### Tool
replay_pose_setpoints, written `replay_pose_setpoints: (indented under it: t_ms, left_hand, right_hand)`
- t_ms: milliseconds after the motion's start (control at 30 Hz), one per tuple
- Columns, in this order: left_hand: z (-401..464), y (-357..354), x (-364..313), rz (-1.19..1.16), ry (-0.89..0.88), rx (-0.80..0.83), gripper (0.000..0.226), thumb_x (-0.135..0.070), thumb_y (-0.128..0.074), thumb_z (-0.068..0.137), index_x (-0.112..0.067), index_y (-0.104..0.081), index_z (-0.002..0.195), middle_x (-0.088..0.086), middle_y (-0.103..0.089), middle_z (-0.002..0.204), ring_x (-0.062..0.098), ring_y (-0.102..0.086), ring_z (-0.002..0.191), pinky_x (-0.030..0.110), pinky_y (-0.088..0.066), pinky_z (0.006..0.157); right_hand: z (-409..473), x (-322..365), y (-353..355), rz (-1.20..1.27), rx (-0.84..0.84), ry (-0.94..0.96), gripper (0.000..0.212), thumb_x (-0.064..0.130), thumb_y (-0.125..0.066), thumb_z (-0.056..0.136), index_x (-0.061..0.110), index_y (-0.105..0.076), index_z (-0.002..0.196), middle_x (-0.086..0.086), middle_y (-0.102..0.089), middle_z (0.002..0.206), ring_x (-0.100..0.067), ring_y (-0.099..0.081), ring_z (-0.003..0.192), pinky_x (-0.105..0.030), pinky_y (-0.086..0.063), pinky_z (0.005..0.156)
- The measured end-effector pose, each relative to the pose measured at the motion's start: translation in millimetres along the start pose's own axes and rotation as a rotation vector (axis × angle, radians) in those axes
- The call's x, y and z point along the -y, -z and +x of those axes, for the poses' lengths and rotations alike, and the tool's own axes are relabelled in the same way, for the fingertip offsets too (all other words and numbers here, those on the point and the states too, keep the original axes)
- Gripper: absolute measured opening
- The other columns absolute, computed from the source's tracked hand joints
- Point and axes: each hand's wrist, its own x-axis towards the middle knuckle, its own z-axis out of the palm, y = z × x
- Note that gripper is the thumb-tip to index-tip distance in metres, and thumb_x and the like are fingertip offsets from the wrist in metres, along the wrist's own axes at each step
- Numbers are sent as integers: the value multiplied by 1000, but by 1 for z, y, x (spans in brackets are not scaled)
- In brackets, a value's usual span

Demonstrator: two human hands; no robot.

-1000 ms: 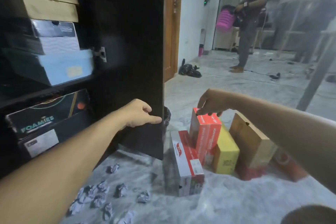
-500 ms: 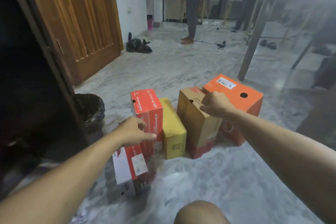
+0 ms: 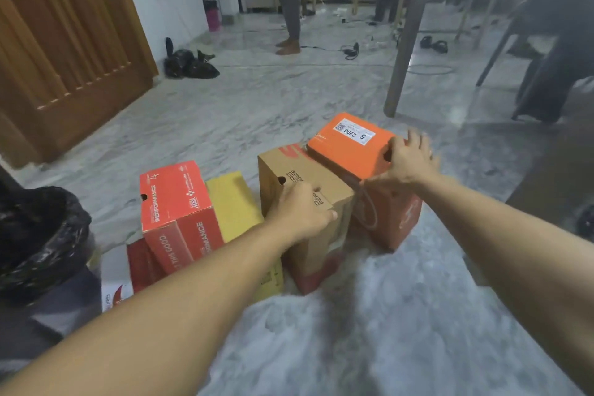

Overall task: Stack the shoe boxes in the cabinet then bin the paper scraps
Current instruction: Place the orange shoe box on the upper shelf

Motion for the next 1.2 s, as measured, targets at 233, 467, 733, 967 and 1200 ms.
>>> replay_pose_setpoints:
  t_ms: [233, 467, 733, 967, 1200]
  left_hand:
    - [9, -36, 0, 291, -136, 88, 56, -37, -70, 79, -11, -54, 127, 6, -47, 137, 26, -42, 129, 39, -39, 104]
    - [6, -32, 11, 320, -157, 120, 66, -39, -72, 78, -15, -47, 134, 4, -44, 136, 25, -40, 130, 39, -38, 103]
    - [-9, -34, 12, 378, -282, 74, 66, -32, -64, 86, -12, -38, 144, 8, -25, 157, 22, -14, 147, 52, -6, 117]
    - [-52, -83, 31, 176, -519, -107, 28, -16, -56, 84, -10, -66, 110, 3, -61, 113, 23, -52, 109, 37, -44, 92]
    - [-101, -111, 58, 83, -87, 323, 44, -29, -63, 83, -17, -61, 126, 3, -58, 131, 23, -55, 119, 34, -49, 95]
  right_hand:
    - [3, -9, -2, -39, 36, 37, 106, 70, -77, 40, 27, -35, 126, -14, -38, 126, -40, -34, 120, -58, -42, 97]
    - [-15, -8, 5, -92, 19, -32, 97, 78, -69, 36, 40, -41, 121, -11, -47, 118, -42, -42, 114, -60, -45, 91]
    - [-60, -18, 15, -40, -27, -153, 93, 74, -73, 45, 36, -43, 124, -13, -47, 119, -40, -43, 115, -59, -43, 92]
    - [-96, -25, 23, -6, -43, -329, 78, 75, -71, 43, 35, -52, 108, -15, -49, 120, -41, -41, 120, -56, -41, 96]
    - [-142, -43, 27, 36, 66, -490, 130, 90, -59, 29, 30, -30, 140, -23, -44, 138, -43, -38, 128, -51, -36, 100]
